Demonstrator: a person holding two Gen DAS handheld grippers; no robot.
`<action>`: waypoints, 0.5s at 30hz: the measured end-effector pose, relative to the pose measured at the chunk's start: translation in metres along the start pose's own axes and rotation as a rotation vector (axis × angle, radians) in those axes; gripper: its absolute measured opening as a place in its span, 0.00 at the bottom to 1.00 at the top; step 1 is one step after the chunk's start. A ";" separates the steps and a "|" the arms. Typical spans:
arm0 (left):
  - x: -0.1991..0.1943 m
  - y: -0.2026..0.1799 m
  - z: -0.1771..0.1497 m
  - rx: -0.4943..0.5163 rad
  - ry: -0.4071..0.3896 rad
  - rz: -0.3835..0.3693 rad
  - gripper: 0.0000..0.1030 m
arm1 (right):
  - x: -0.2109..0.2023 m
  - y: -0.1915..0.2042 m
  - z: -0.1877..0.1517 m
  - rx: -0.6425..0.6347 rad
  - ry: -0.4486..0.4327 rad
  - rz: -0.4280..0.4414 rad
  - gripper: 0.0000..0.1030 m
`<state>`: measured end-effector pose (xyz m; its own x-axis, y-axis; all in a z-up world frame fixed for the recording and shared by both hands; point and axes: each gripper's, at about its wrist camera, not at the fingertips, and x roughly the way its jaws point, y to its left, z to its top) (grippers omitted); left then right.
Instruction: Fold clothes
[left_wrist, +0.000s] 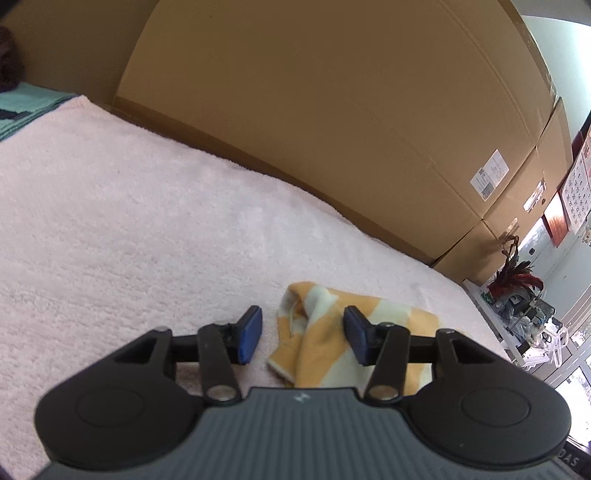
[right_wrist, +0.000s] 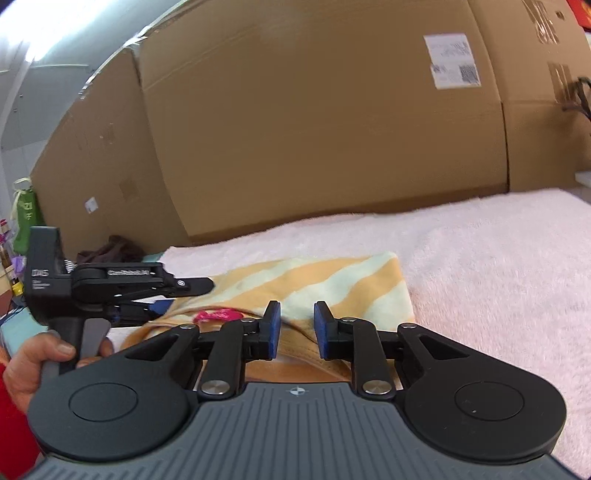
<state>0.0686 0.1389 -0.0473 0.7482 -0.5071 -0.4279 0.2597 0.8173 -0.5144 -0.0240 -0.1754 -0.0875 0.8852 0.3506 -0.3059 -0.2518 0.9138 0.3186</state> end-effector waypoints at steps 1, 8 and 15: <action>-0.005 0.000 -0.001 0.007 -0.017 0.013 0.52 | 0.002 -0.005 -0.001 0.029 0.004 0.007 0.18; -0.031 -0.040 0.003 0.158 -0.171 -0.062 0.42 | 0.001 -0.037 0.032 0.237 -0.008 0.030 0.22; -0.005 -0.039 -0.017 0.154 -0.046 -0.112 0.48 | 0.039 -0.070 0.027 0.376 0.087 -0.006 0.12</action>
<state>0.0442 0.1045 -0.0378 0.7355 -0.5871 -0.3380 0.4308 0.7904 -0.4355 0.0391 -0.2311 -0.0973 0.8457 0.3761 -0.3786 -0.0714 0.7828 0.6182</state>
